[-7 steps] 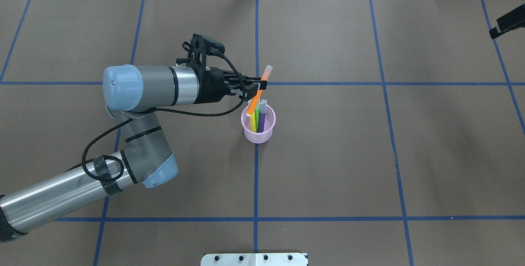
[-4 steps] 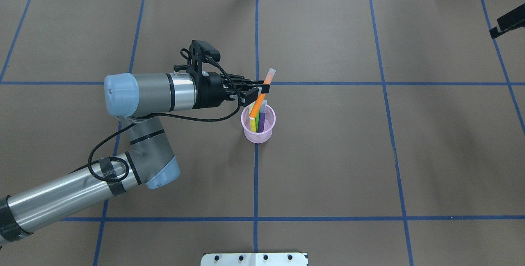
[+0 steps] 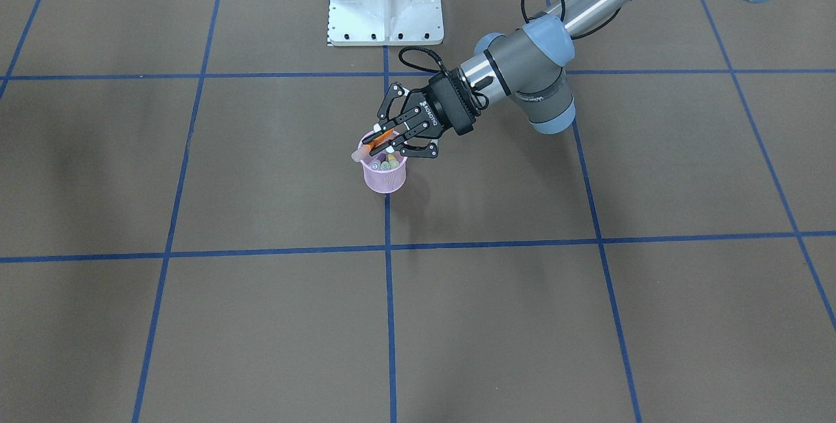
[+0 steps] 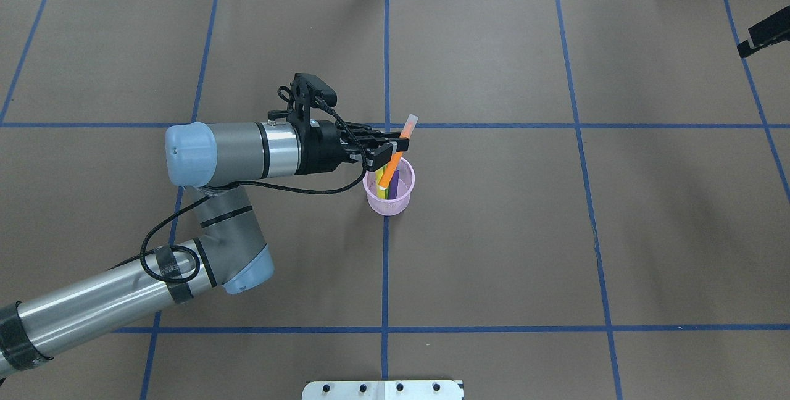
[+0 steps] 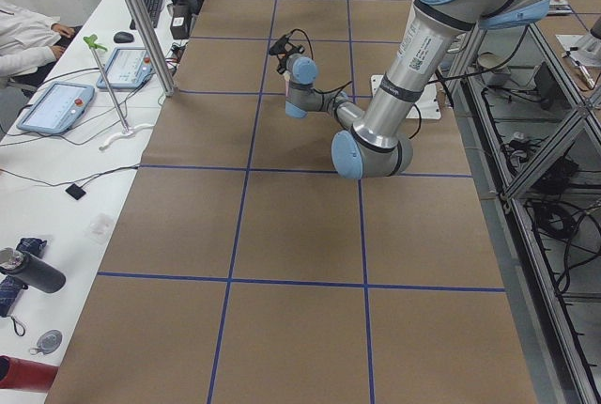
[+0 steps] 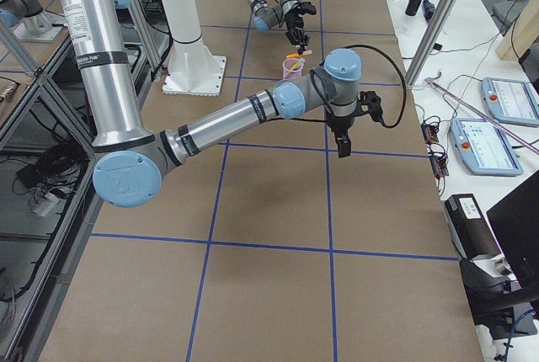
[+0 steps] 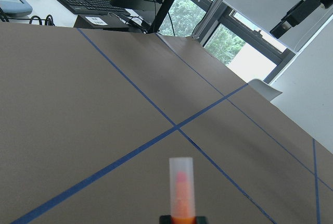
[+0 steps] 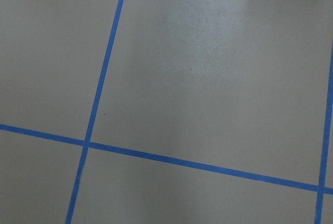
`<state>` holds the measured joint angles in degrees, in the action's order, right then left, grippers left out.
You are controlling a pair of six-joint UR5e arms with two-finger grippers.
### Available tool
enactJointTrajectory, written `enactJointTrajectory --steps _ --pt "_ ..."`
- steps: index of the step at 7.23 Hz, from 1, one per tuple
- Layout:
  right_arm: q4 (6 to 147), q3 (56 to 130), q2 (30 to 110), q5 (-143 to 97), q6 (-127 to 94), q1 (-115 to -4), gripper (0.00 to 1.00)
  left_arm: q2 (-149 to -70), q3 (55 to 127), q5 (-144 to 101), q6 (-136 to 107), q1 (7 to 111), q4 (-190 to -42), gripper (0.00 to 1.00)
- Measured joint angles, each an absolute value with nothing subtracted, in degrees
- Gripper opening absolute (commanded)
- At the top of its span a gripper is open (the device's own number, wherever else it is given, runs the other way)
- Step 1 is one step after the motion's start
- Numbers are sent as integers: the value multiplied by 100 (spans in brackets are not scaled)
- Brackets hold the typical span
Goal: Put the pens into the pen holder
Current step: 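Lift the orange marker over the cup and lower it in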
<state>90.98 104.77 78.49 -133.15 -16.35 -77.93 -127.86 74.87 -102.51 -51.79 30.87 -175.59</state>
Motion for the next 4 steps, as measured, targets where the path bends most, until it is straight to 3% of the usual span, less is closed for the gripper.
enactJointTrajectory --steps 3,4 --pt "9089 10480 7849 -13315 -1635 -7796 100 -12788 7484 -10199 -5178 3046 -17577 44" --pt "9088 10483 7849 -13315 -1635 -7796 100 -12788 7487 -10196 -5177 3043 -17578 54"
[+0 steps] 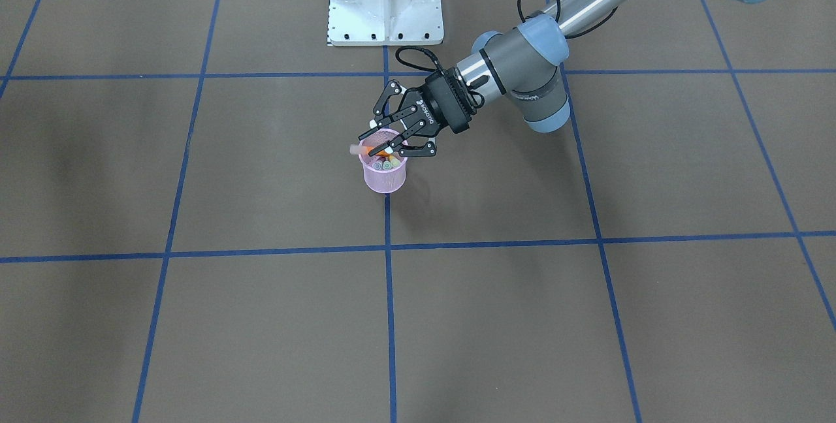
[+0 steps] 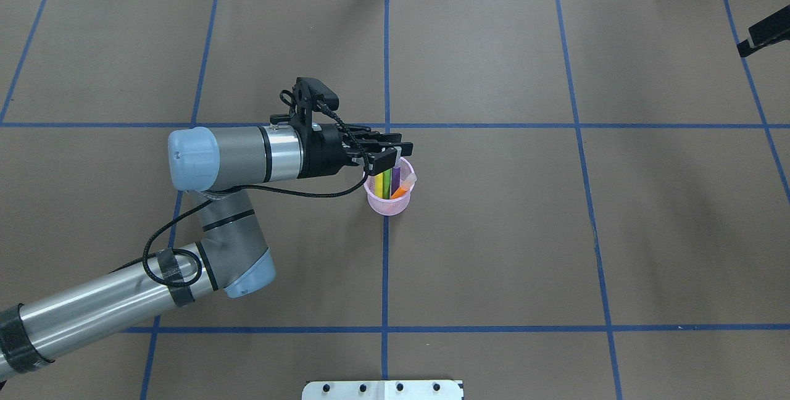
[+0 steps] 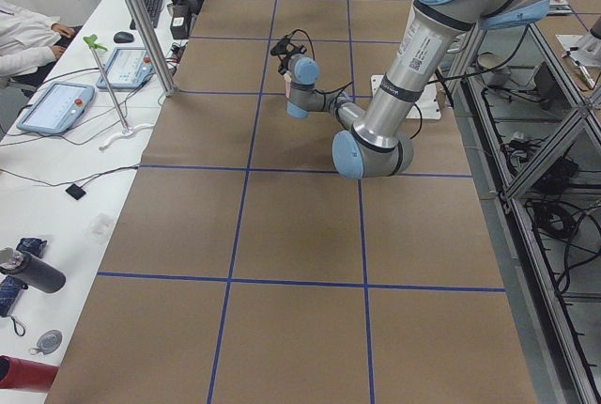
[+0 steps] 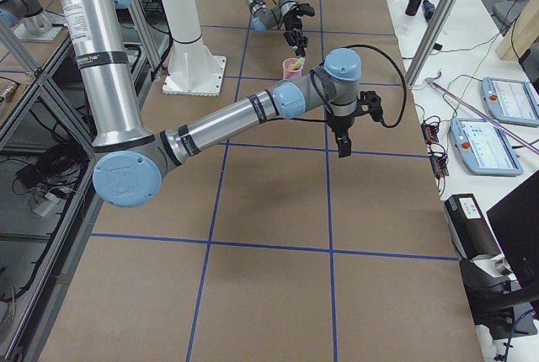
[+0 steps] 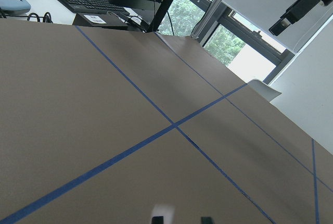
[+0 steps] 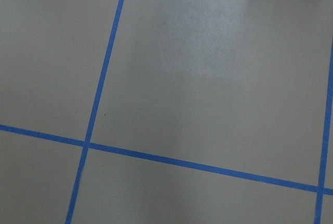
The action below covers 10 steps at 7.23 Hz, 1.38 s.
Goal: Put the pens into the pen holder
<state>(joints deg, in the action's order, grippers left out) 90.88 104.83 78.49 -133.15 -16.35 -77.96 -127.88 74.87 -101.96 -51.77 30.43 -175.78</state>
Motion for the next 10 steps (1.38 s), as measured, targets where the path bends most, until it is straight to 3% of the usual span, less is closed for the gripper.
enactJointTrajectory --steps 1,2,7,10 --pt "9088 10484 7850 -13315 -1635 -7796 100 -12788 7491 -10197 -5179 3043 -17574 89" --pt "9088 10484 7854 -13319 -1633 -7805 100 -12788 7501 -10199 -5195 3046 -17544 100" --pt "9090 9839 7976 -13441 -471 -8429 100 -12613 7634 -10422 -5207 3524 -16483 100" --pt "9025 9384 8629 -13391 250 -9049 100 -12197 7735 -12270 -4688 4927 -15662 100"
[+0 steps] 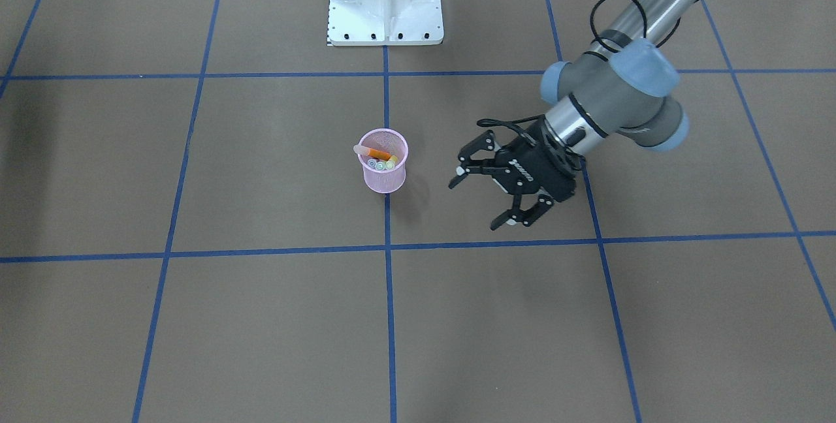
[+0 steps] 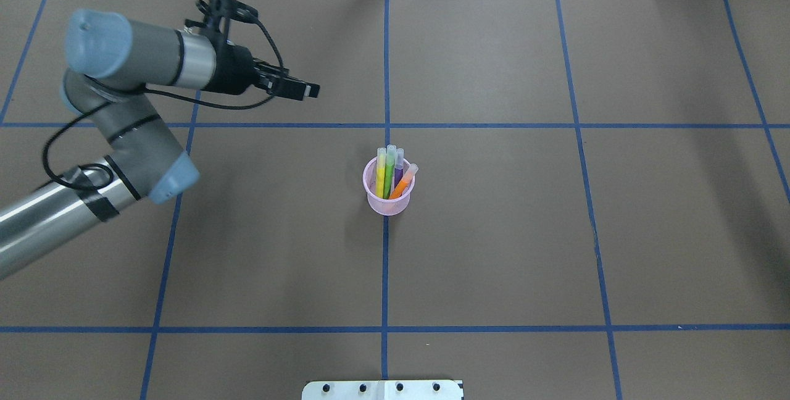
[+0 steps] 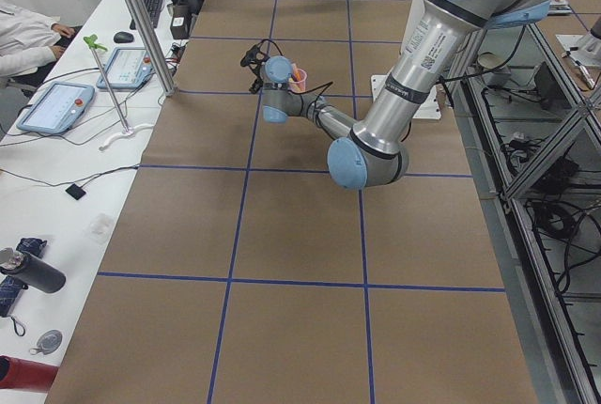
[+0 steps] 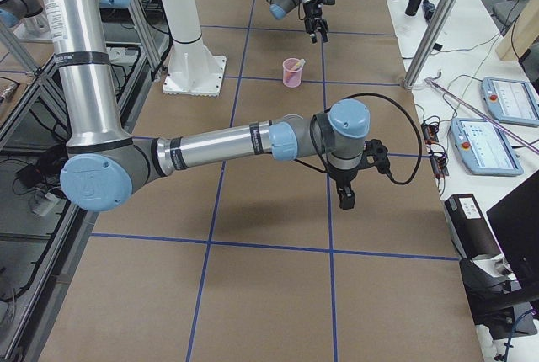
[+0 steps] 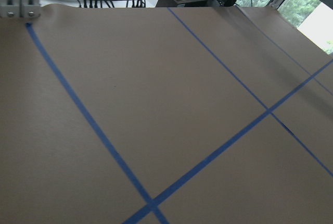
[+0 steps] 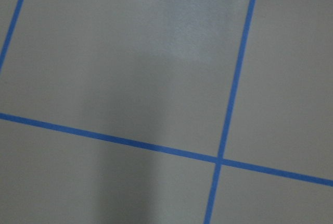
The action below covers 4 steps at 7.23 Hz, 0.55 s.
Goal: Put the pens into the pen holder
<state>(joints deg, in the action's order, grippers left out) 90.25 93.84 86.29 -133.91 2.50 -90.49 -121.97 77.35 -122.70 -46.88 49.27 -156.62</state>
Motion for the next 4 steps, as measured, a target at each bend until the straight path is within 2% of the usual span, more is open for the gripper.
enactJointTrajectory --steps 4 --pt "8575 9324 9550 -12953 262 -9216 100 -11018 7760 -14006 -2577 6768 -14344 100"
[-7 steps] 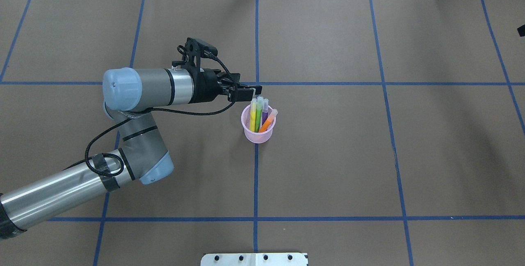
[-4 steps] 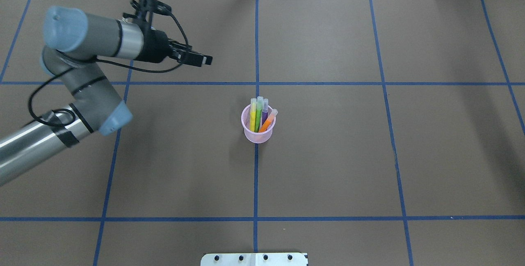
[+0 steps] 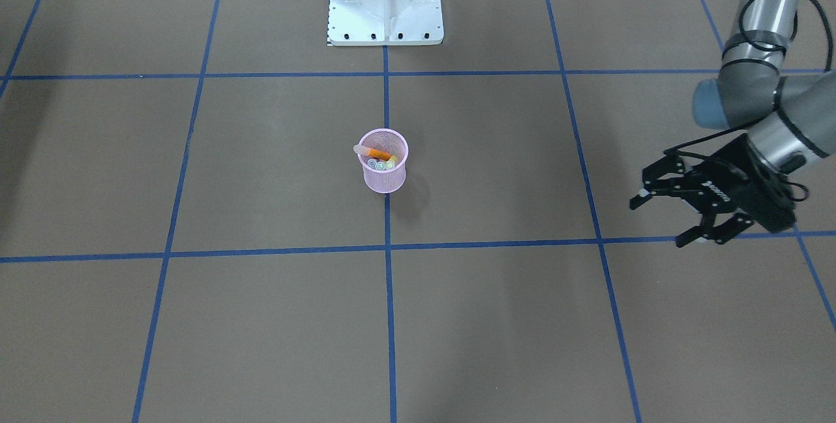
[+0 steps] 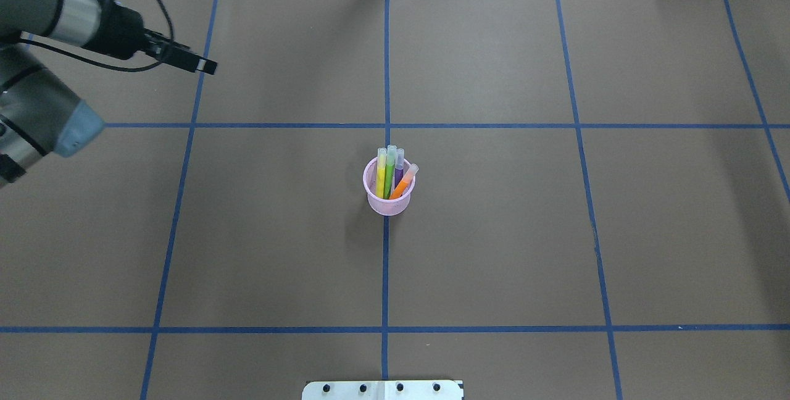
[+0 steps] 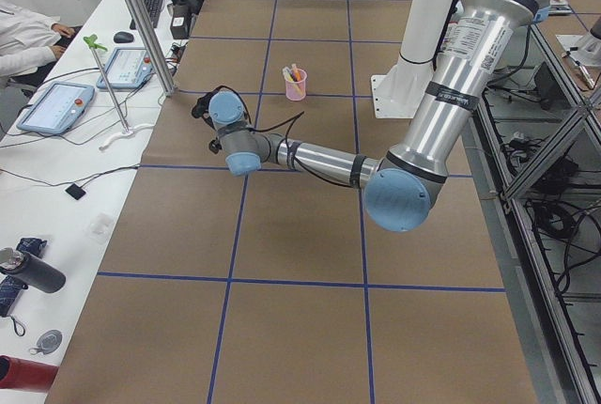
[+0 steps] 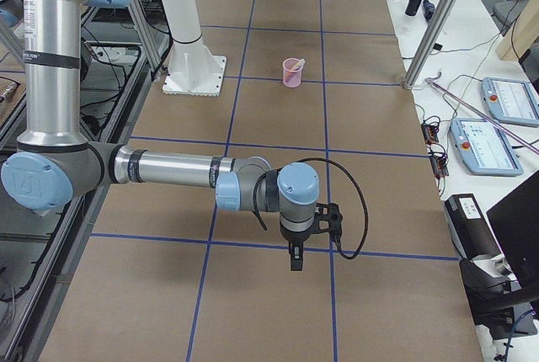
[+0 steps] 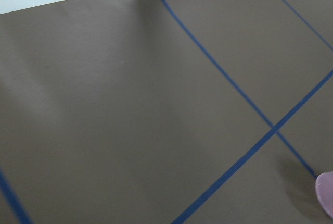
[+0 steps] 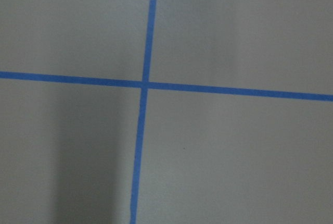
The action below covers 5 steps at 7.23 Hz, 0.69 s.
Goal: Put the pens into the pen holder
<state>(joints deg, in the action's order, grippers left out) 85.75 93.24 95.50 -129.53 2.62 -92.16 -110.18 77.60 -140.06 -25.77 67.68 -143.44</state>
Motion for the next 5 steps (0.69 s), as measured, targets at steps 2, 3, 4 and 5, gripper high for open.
enactJointTrajectory --steps 2,3,4,5 --pt "8523 9260 9634 -12934 260 -9218 100 -10689 7765 -14125 -1214 7441 -13407 100" --pt "8519 9207 9639 -12935 252 -9215 100 -10625 7763 -14134 -420 7797 -12802 100" --pt "8517 9170 9640 -12937 248 -9212 100 -10600 7762 -14130 272 8141 -12226 100" --pt "8517 9150 9642 -12937 240 -9212 100 -10586 7763 -14119 726 8449 -11691 100"
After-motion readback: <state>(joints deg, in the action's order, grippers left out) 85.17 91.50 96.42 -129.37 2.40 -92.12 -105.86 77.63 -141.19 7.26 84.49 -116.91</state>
